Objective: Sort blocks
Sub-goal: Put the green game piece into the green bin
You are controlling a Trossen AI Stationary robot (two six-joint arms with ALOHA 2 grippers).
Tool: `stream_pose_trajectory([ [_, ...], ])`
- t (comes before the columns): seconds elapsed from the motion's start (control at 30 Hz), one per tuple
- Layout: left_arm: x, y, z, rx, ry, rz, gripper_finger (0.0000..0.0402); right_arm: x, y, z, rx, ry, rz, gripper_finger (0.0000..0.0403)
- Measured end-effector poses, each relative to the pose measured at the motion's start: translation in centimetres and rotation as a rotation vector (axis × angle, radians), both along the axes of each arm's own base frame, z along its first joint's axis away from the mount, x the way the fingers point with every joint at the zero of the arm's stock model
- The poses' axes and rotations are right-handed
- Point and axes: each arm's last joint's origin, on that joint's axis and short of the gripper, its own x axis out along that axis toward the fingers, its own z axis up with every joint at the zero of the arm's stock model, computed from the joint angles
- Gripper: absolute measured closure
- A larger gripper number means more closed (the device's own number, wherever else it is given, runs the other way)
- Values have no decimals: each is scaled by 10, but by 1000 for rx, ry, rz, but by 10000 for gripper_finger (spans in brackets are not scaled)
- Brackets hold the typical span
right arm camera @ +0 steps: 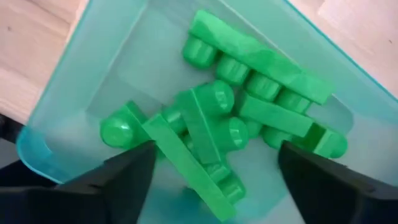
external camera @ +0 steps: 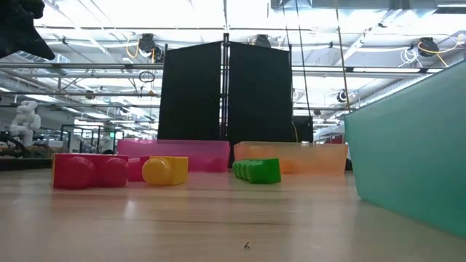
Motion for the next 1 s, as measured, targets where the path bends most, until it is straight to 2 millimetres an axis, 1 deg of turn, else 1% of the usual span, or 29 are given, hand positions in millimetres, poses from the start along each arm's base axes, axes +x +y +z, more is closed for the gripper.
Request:
stream_pose_trajectory([
  [0.03,0,0,0,0,0,0,400,1,-1,0,2,-2,-5,63],
  [0.1,0,0,0,0,-1,0,400,6,-4,0,10,-16,-25,42],
  [0.2,0,0,0,0,-1,0,400,20,-14,1,7,-87,-61,33],
  [0.27,0,0,0,0,0,-1,400,37,-27,1,-8,-165,-98,35],
  [0.4,0,0,0,-4,-1,-5,400,74,-61,4,-7,-326,-95,41],
  [0.47,0,0,0,-4,-1,-5,400,90,-81,6,-15,-379,-82,41],
  [0.53,0,0,0,-4,-1,-5,400,98,-105,5,-56,-363,-97,41],
  [0.67,0,-1,0,-13,-1,-15,400,105,-153,3,-181,-295,-145,41],
  [0.77,0,-1,0,-20,-2,-23,400,113,-181,3,-221,-299,-145,41],
  [0.87,0,-1,0,-20,-2,-23,400,121,-200,-8,-241,-276,-135,41],
  [0.93,0,-1,0,-20,0,-23,400,127,-207,-23,-250,-234,-129,41],
  [1.0,0,-1,0,-20,0,-23,400,133,-210,-38,-234,-210,-112,41],
])
